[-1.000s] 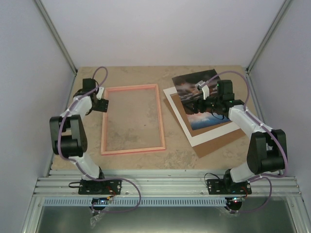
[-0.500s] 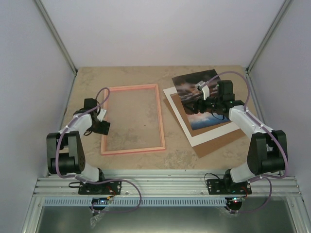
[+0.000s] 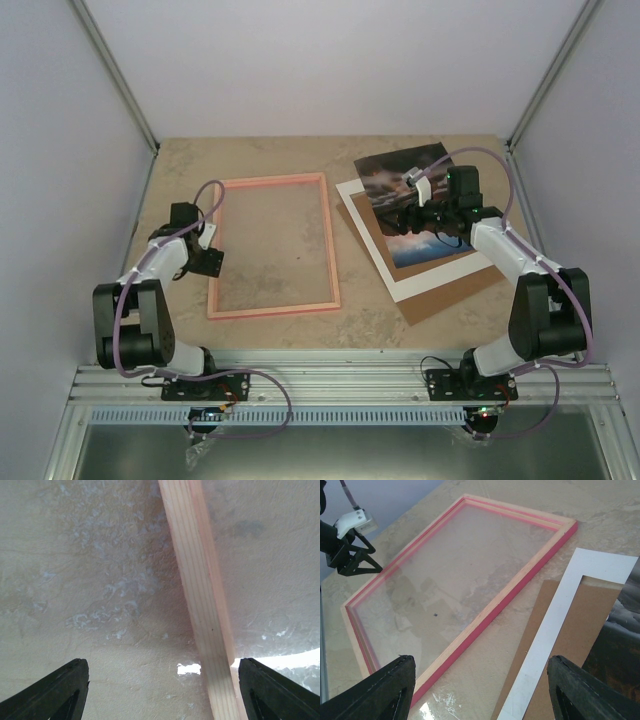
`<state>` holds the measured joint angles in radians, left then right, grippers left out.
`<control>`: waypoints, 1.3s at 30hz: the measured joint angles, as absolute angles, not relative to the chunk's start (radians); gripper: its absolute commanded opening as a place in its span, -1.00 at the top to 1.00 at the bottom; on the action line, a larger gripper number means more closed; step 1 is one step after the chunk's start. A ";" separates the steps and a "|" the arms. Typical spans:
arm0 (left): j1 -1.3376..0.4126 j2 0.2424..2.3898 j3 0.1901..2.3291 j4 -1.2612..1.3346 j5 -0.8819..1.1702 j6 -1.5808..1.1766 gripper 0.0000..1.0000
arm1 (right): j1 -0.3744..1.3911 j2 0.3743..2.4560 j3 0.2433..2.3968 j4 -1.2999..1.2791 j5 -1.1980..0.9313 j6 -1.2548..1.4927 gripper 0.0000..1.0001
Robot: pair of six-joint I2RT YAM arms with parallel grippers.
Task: Put the photo into the frame
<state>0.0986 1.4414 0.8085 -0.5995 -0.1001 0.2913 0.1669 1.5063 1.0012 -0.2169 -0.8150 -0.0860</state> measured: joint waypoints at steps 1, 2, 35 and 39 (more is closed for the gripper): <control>0.099 1.436 0.808 -0.600 -0.102 0.292 -0.68 | 0.167 1.506 1.001 -0.217 -0.815 -0.086 -0.46; 0.099 1.435 0.806 -0.599 -0.104 0.292 -0.68 | 0.167 1.506 1.001 -0.217 -0.815 -0.086 -0.46; 0.099 1.374 0.782 -0.675 -0.109 0.342 -0.72 | 0.167 1.501 1.001 -0.217 -0.815 -0.086 -0.46; 0.099 1.351 0.736 -0.686 -0.115 0.356 -0.72 | 0.167 1.501 1.001 -0.217 -0.815 -0.086 -0.46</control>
<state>0.0986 1.3506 0.7357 -0.6865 -0.1146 0.3561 0.1669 1.5005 1.0008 -0.2169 -0.8150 -0.0864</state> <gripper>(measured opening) 0.860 0.729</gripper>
